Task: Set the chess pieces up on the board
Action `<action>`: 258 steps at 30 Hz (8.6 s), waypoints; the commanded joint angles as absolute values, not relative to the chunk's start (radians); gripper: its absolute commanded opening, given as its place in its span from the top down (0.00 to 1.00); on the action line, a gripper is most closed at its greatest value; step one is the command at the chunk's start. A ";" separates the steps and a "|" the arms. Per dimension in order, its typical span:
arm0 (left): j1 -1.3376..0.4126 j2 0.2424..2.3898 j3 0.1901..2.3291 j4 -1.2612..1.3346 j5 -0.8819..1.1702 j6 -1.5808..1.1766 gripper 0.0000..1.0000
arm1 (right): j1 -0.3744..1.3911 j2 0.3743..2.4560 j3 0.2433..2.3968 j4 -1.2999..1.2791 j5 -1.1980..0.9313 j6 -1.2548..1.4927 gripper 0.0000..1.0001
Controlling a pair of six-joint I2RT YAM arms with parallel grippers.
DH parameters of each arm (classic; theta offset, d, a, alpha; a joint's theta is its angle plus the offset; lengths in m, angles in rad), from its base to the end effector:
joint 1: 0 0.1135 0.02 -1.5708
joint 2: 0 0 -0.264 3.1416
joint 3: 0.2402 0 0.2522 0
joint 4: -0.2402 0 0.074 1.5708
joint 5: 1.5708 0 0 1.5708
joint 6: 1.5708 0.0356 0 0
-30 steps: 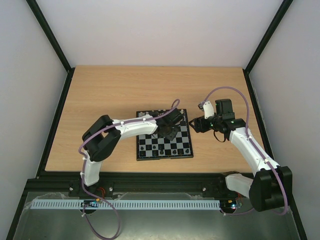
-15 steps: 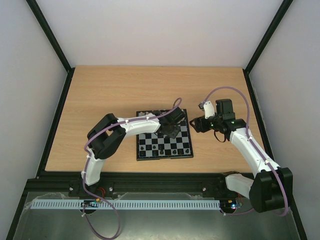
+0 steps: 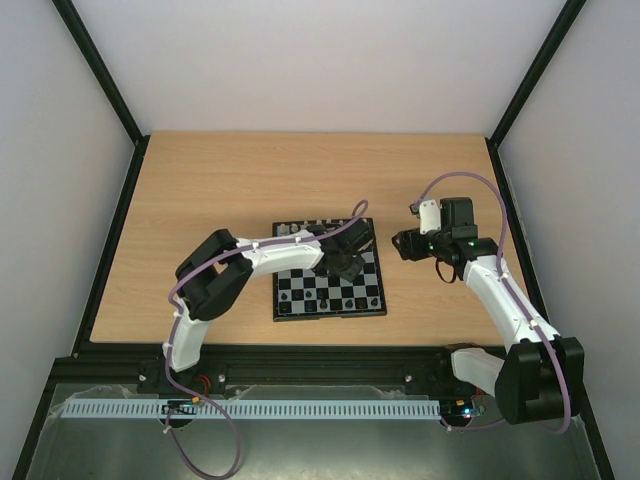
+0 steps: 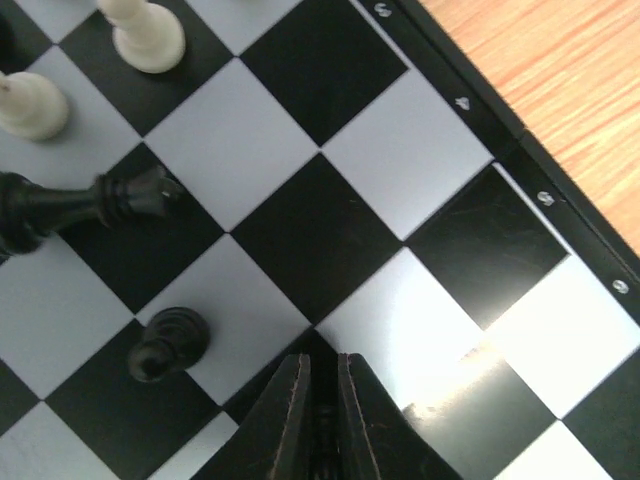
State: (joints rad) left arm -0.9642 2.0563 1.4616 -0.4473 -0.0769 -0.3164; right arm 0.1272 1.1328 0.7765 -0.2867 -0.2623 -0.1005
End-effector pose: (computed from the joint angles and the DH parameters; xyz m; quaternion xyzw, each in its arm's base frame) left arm 0.2502 -0.3558 0.1649 0.2975 0.9176 -0.1263 0.2316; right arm 0.2421 0.0403 0.2584 -0.1589 0.8742 0.1229 0.4420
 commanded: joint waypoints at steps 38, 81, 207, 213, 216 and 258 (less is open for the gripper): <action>-1.100 2.110 1.539 -0.381 0.080 -0.293 0.97 | 0.094 1.144 0.773 -0.306 -0.239 -0.089 0.29; -0.818 1.439 0.942 -0.283 -0.039 -0.439 0.62 | 0.403 1.386 0.975 -0.407 -0.312 -0.328 0.62; -0.574 1.235 0.812 -0.385 0.031 -0.297 0.52 | 0.538 1.456 0.961 -0.542 -0.304 -0.334 0.71; -0.574 1.227 0.809 -0.384 0.029 -0.298 0.52 | 0.538 1.531 1.038 -0.466 -0.203 -0.310 0.75; -0.574 1.224 0.808 -0.386 0.025 -0.296 0.52 | 0.538 1.575 1.078 -0.425 -0.142 -0.309 0.76; -0.574 1.229 0.806 -0.388 0.038 -0.288 0.52 | 0.538 1.901 1.232 -0.370 -0.055 -0.332 0.78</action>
